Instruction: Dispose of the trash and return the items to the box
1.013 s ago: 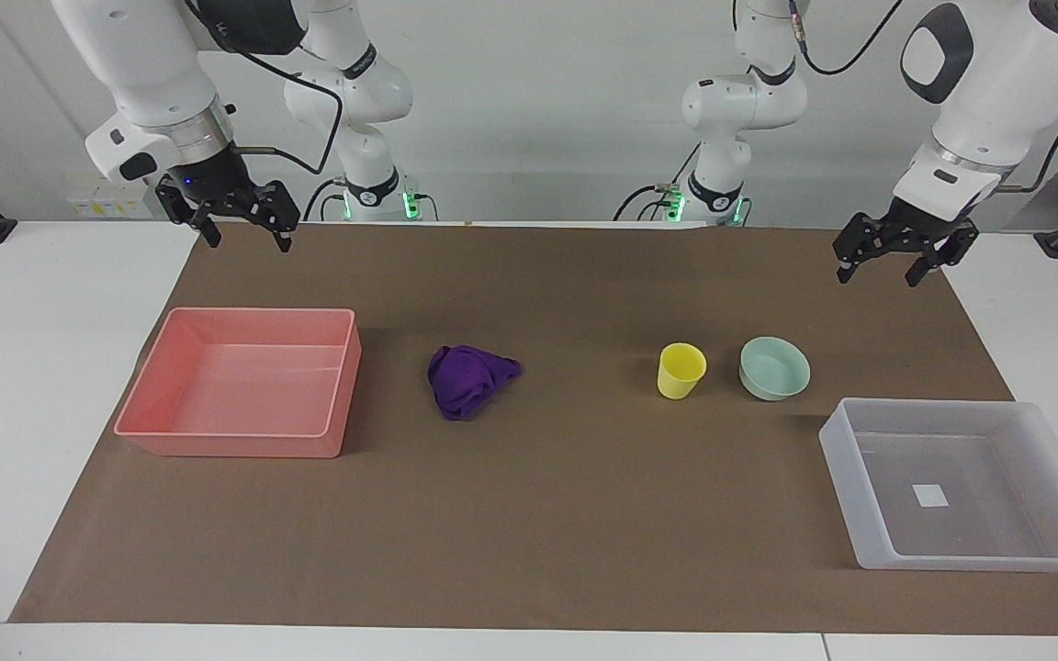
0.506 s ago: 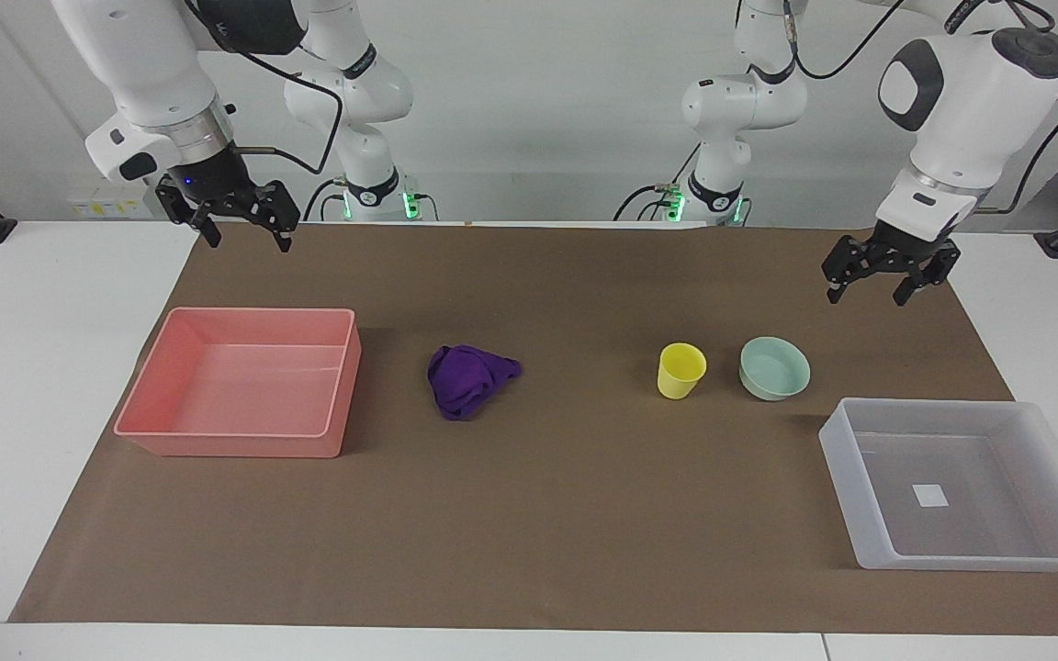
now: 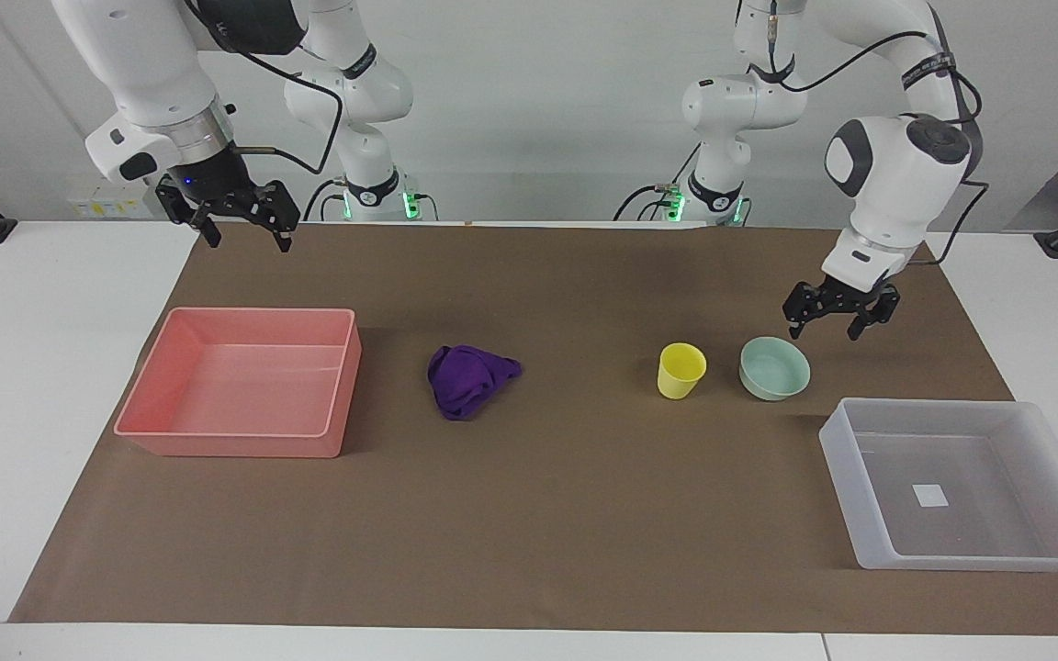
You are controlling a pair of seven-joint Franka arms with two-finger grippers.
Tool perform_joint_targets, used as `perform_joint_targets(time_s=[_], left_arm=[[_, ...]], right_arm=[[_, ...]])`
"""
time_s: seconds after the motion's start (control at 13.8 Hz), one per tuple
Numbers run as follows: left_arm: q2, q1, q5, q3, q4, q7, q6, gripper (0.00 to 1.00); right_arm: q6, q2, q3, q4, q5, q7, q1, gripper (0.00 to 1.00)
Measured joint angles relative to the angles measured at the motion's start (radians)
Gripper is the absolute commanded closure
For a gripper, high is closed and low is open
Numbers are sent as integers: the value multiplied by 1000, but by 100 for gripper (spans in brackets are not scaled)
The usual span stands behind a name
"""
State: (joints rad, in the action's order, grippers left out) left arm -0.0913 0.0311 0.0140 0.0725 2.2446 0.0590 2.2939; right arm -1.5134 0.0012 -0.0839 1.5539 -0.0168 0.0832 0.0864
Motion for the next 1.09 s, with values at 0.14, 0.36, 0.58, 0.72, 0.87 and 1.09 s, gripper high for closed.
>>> perform_joint_targets(time_s=[0.14, 0.36, 0.58, 0.72, 0.87, 1.09], left_arm=[[7, 0, 0, 0, 70, 0, 86, 0], [45, 0, 0, 0, 142, 0, 222, 0], [70, 0, 0, 0, 159, -1, 265, 0], [74, 0, 0, 0, 159, -2, 269, 0], [75, 1, 0, -1, 159, -3, 271, 9], [76, 1, 0, -2, 159, -5, 272, 44]], right_arm=[[0, 0, 0, 0, 0, 0, 0, 0], [0, 0, 0, 0, 0, 0, 0, 0], [0, 0, 0, 0, 0, 0, 0, 0], [0, 0, 0, 0, 0, 0, 0, 0], [0, 0, 0, 0, 0, 0, 0, 0], [0, 0, 0, 0, 0, 0, 0, 0]])
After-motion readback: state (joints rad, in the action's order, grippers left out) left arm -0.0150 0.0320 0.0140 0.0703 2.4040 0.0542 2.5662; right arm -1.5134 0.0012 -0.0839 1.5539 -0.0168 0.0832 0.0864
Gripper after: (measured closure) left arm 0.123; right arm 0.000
